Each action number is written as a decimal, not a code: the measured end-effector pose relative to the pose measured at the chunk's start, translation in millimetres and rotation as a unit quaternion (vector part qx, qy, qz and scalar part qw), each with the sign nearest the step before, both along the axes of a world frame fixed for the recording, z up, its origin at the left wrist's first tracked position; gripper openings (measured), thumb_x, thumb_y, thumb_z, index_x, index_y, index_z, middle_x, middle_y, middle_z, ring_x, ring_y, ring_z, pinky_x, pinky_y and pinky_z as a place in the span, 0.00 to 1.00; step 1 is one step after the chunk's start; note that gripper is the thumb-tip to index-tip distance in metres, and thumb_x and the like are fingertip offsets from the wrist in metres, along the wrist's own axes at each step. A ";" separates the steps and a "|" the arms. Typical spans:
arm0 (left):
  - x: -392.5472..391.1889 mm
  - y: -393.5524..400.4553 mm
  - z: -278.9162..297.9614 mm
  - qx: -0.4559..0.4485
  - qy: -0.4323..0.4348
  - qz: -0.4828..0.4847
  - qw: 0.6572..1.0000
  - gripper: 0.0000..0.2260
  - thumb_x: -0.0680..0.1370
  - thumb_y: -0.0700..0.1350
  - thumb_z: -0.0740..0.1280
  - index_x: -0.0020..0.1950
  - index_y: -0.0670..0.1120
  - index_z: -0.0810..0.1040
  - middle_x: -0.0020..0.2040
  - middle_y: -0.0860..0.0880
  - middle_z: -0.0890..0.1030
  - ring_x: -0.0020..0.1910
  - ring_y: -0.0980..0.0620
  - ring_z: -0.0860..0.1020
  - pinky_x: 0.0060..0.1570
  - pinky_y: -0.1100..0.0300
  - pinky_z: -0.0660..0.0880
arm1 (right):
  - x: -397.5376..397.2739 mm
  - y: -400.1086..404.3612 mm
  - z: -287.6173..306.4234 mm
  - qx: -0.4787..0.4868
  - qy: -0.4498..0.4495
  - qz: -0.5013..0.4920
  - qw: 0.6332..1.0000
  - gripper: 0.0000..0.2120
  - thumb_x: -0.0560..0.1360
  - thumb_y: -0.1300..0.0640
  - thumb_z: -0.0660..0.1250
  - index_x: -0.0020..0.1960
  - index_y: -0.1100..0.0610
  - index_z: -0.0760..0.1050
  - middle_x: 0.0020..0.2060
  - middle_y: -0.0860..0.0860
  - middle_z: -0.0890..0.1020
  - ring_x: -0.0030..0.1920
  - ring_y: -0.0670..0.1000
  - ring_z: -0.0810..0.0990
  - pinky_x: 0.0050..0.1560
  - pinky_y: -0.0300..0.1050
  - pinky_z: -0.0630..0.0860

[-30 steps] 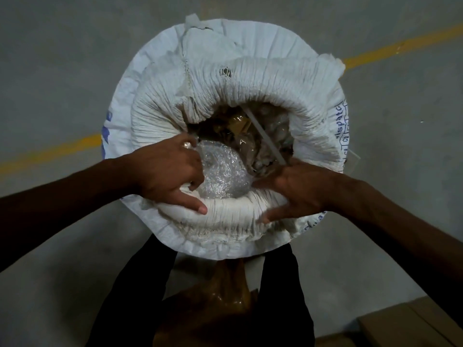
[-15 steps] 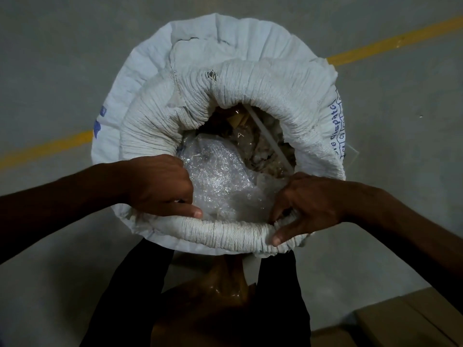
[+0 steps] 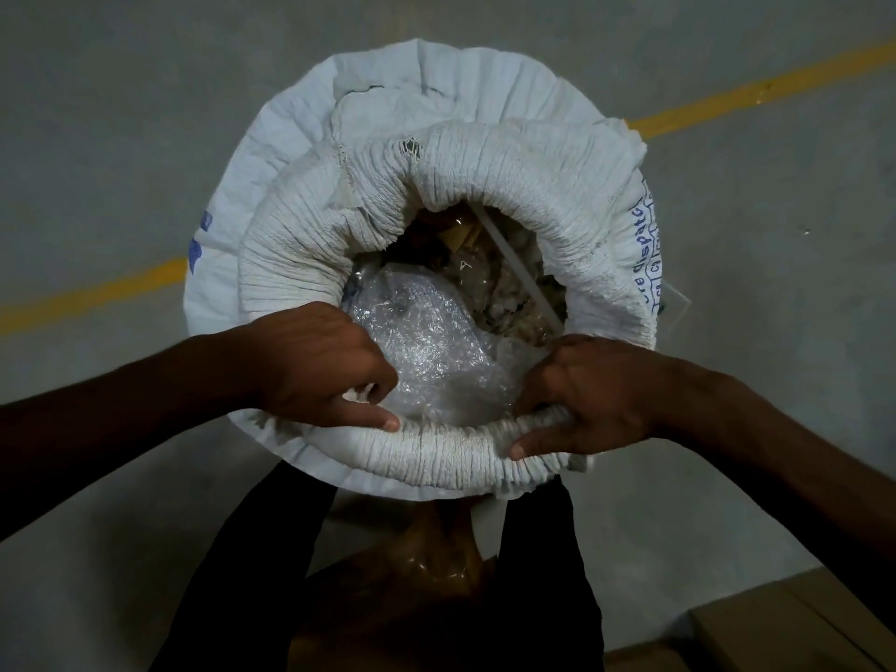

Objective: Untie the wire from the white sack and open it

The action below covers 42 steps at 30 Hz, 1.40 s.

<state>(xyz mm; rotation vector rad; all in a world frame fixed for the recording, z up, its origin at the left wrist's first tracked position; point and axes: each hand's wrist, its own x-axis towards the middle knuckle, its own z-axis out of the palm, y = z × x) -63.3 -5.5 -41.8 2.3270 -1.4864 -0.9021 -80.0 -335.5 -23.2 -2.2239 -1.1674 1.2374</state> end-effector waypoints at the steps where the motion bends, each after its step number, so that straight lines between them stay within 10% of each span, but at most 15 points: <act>1: -1.4 -0.5 0.8 -0.022 -0.004 0.009 1.000 0.24 0.80 0.74 0.52 0.49 0.58 0.77 0.42 0.57 0.82 0.43 0.56 0.81 0.45 0.54 0.79 | -0.8 0.3 1.0 0.000 -0.024 -0.005 1.000 0.40 0.72 0.18 0.47 0.57 0.46 0.83 0.49 0.46 0.87 0.51 0.49 0.85 0.59 0.52 0.79; 17: -6.6 11.8 26.2 0.037 -0.032 0.035 0.998 0.31 0.78 0.77 0.43 0.54 0.59 0.76 0.41 0.54 0.84 0.38 0.56 0.79 0.38 0.58 0.70 | -19.7 8.4 14.1 -0.046 -0.101 -0.024 0.993 0.41 0.70 0.17 0.46 0.60 0.46 0.77 0.48 0.48 0.86 0.51 0.53 0.85 0.56 0.49 0.78; 28: 60.4 -10.0 3.5 -0.010 0.037 0.349 0.936 0.50 0.69 0.74 0.58 0.84 0.47 0.58 0.75 0.40 0.77 0.67 0.38 0.80 0.64 0.46 0.78 | 29.0 18.3 -22.3 0.108 -0.114 -0.412 0.897 0.44 0.77 0.44 0.73 0.83 0.59 0.55 0.79 0.53 0.68 0.74 0.52 0.71 0.74 0.38 0.66; 42: 73.2 14.2 15.9 0.014 -0.030 0.378 0.925 0.47 0.73 0.68 0.73 0.85 0.54 0.55 0.80 0.46 0.71 0.76 0.43 0.72 0.69 0.46 0.74 | 62.0 5.8 -16.0 0.029 -0.152 -0.368 0.917 0.52 0.74 0.33 0.65 0.86 0.55 0.45 0.85 0.58 0.55 0.83 0.59 0.58 0.80 0.62 0.64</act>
